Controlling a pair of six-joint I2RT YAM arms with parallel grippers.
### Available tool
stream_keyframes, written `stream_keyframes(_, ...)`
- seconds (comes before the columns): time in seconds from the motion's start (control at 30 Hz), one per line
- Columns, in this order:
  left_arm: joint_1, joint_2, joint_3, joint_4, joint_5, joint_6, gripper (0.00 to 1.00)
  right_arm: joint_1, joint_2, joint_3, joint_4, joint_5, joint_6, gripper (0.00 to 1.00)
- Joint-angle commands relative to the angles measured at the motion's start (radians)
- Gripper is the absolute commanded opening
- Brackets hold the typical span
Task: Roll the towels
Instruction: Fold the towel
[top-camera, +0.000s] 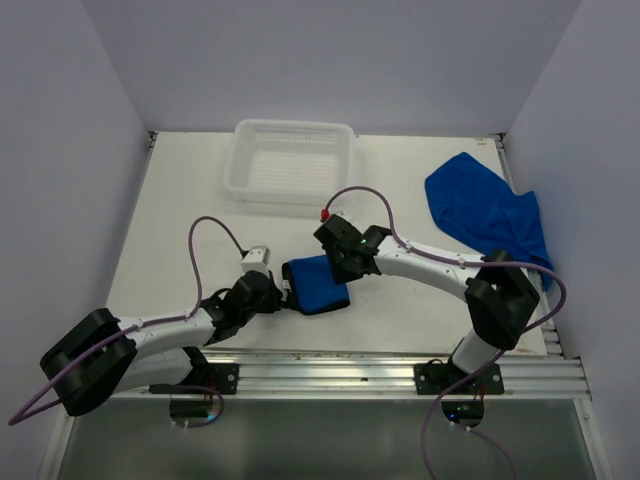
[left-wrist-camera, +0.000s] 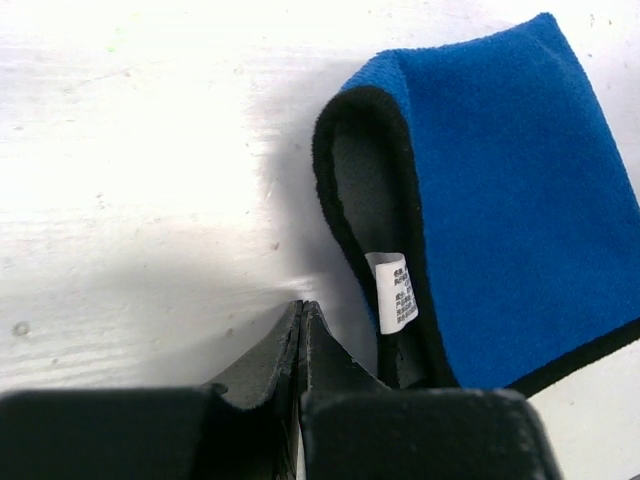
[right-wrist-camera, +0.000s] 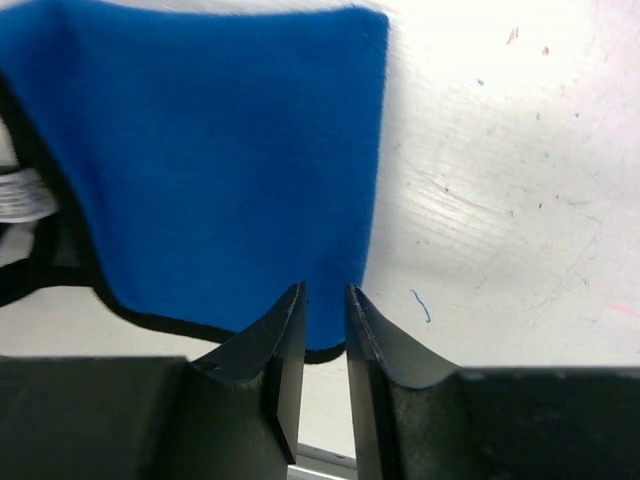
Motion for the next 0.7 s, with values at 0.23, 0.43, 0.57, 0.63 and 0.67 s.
stream_keyframes(0.23, -0.004, -0.264, 0.162, -0.321, -0.166, 0.067, 0.00, -0.005, -0.011, -0.185, 0.197, -0.077, 0.057, 0.23)
stream_keyframes(0.43, -0.003, -0.253, 0.258, -0.300, -0.120, 0.095, 0.00, -0.005, 0.010, -0.209, 0.197, -0.075, 0.054, 0.24)
stream_keyframes(0.57, -0.004, -0.146, 0.307, -0.213, -0.053, 0.110, 0.00, -0.003, -0.020, -0.175, 0.154, -0.061, 0.039, 0.27)
stream_keyframes(0.63, -0.003, -0.112, 0.324, -0.162, -0.022, 0.112, 0.00, -0.007, -0.049, -0.137, 0.110, -0.038, 0.025, 0.29)
stream_keyframes(0.67, -0.003, -0.082, 0.326, -0.121, 0.001, 0.113, 0.00, -0.007, -0.058, -0.124, 0.094, -0.017, 0.019, 0.29)
